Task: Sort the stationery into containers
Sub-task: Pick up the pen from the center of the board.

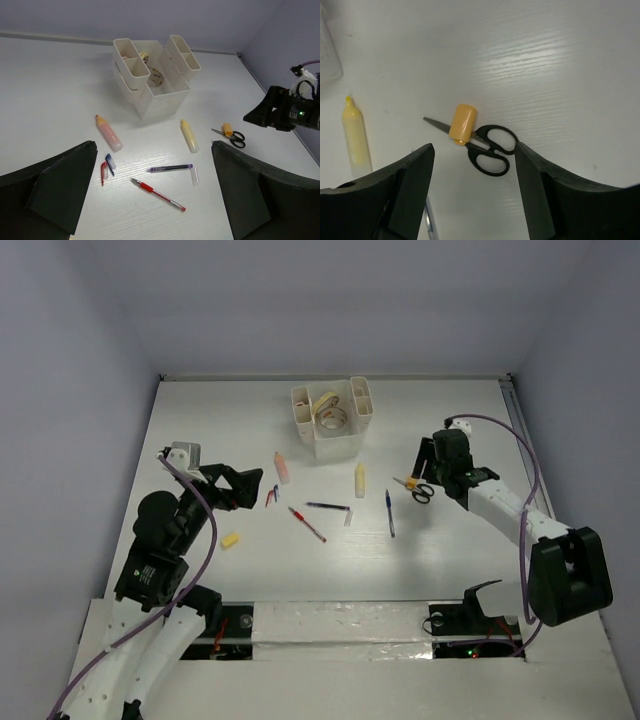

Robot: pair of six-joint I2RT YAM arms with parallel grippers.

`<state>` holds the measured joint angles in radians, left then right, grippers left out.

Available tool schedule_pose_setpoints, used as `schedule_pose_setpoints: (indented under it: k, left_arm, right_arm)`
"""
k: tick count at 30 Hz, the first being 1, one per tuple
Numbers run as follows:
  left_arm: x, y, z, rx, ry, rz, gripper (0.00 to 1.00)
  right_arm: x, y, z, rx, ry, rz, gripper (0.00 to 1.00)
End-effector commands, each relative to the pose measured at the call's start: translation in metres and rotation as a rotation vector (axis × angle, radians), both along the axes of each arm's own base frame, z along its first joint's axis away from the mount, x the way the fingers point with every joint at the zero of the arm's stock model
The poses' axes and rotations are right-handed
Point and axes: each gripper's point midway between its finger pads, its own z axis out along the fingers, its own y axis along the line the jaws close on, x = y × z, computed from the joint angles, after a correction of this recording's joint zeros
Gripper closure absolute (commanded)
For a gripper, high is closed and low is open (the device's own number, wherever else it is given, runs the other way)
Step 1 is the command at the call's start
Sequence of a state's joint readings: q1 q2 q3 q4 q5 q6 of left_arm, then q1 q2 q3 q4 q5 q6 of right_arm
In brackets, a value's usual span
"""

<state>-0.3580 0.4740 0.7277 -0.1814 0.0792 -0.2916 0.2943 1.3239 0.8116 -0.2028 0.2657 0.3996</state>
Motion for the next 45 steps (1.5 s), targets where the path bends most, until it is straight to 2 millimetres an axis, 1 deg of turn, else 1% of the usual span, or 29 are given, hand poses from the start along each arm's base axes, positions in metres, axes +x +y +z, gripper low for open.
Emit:
schedule_pose_setpoints:
  k: [1,2,3,5,7,9,12,13,15,16,17,19,20,22,23,24,26,27,28,30,32,34,35,37,38,40,41,43,45]
  left_arm:
    - [-0.002,-0.006,0.011,-0.007,-0.057,-0.04,0.01]
    - [-0.002,-0.007,0.009,-0.004,-0.05,-0.046,0.01]
    - [-0.001,-0.009,0.006,-0.001,-0.041,-0.057,0.01]
    - [-0.001,-0.012,0.001,0.005,-0.022,-0.071,0.01]
    - [0.001,-0.015,-0.003,0.009,-0.006,-0.084,0.01]
    - [0.001,-0.016,-0.003,0.011,-0.002,-0.088,0.01]
    - [0.001,-0.017,-0.004,0.009,-0.001,-0.096,0.01]
    - [0.001,-0.018,-0.004,0.009,-0.001,-0.099,0.01]
    - [0.002,-0.018,-0.004,0.008,0.001,-0.099,0.01]
    - [0.003,-0.018,-0.005,0.01,0.005,-0.099,0.01]
    - [0.003,-0.018,-0.005,0.009,0.007,-0.099,0.01]
    - [0.005,-0.016,-0.009,0.014,0.02,-0.087,0.01]
    - [0.005,-0.016,-0.009,0.014,0.02,-0.083,0.01]
    - [0.006,-0.015,-0.011,0.013,0.026,-0.077,0.01]
    - [0.007,-0.014,-0.011,0.014,0.027,-0.073,0.01]
    - [0.008,-0.014,-0.012,0.016,0.033,-0.068,0.01]
    - [0.01,-0.014,-0.014,0.017,0.042,-0.068,0.01]
    - [0.01,-0.016,-0.015,0.02,0.047,-0.073,0.01]
    - [0.011,-0.016,-0.017,0.021,0.054,-0.074,0.01]
    - [0.011,-0.015,-0.018,0.022,0.057,-0.069,0.01]
    - [0.011,-0.015,-0.018,0.022,0.057,-0.066,0.01]
    - [0.012,-0.015,-0.019,0.022,0.06,-0.066,0.01]
    - [0.012,-0.015,-0.02,0.023,0.065,-0.066,0.01]
    - [0.013,-0.016,-0.021,0.024,0.069,-0.066,0.01]
    - [0.014,-0.016,-0.021,0.024,0.071,-0.065,0.01]
    - [0.014,-0.015,-0.023,0.026,0.078,-0.06,0.01]
    - [0.015,-0.015,-0.023,0.027,0.078,-0.058,0.01]
    - [0.015,-0.015,-0.025,0.027,0.085,-0.055,0.01]
    - [0.016,-0.015,-0.026,0.029,0.09,-0.055,0.01]
  right_arm:
    - [0.006,0.004,0.003,-0.024,0.014,0.019,0.28]
    - [0.006,0.006,-0.005,-0.031,0.047,0.025,0.28]
    - [0.011,0.01,-0.002,-0.022,0.044,0.042,0.28]
    - [0.013,0.015,-0.008,-0.012,0.069,0.061,0.28]
    - [0.018,0.02,-0.005,-0.003,0.064,0.075,0.28]
    - [0.018,0.024,-0.009,0.004,0.079,0.098,0.28]
    - [0.021,0.024,-0.005,-0.009,0.078,0.113,0.26]
    - [0.019,0.039,-0.002,-0.014,0.067,0.157,0.26]
    - [0.021,0.053,0.004,-0.043,0.054,0.189,0.24]
    - [0.022,0.061,0.0,-0.055,0.068,0.208,0.24]
    - [0.023,0.076,0.003,-0.053,0.06,0.239,0.24]
    - [0.025,0.088,-0.002,-0.052,0.068,0.264,0.23]
    - [0.026,0.094,-0.013,-0.055,0.09,0.273,0.23]
    - [0.03,0.111,-0.015,-0.056,0.089,0.298,0.23]
    - [0.031,0.118,-0.025,-0.064,0.109,0.31,0.23]
    - [0.034,0.132,-0.02,-0.059,0.095,0.332,0.23]
    - [0.037,0.144,-0.025,-0.06,0.105,0.353,0.23]
    - [0.04,0.146,-0.034,-0.068,0.125,0.353,0.23]
    - [0.044,0.153,-0.032,-0.065,0.116,0.36,0.23]
    - [0.047,0.154,-0.043,-0.074,0.138,0.355,0.23]
    - [0.05,0.161,-0.045,-0.073,0.133,0.362,0.23]
    - [0.052,0.161,-0.054,-0.083,0.148,0.36,0.26]
    - [0.051,0.166,-0.056,-0.086,0.151,0.367,0.27]
    - [0.052,0.163,-0.066,-0.107,0.167,0.354,0.28]
    - [0.05,0.165,-0.069,-0.113,0.171,0.358,0.29]
    - [0.052,0.161,-0.073,-0.134,0.17,0.34,0.3]
    - [0.053,0.161,-0.076,-0.139,0.174,0.337,0.43]
    - [0.053,0.159,-0.08,-0.15,0.179,0.332,0.5]
    - [0.054,0.159,-0.08,-0.151,0.176,0.327,0.64]
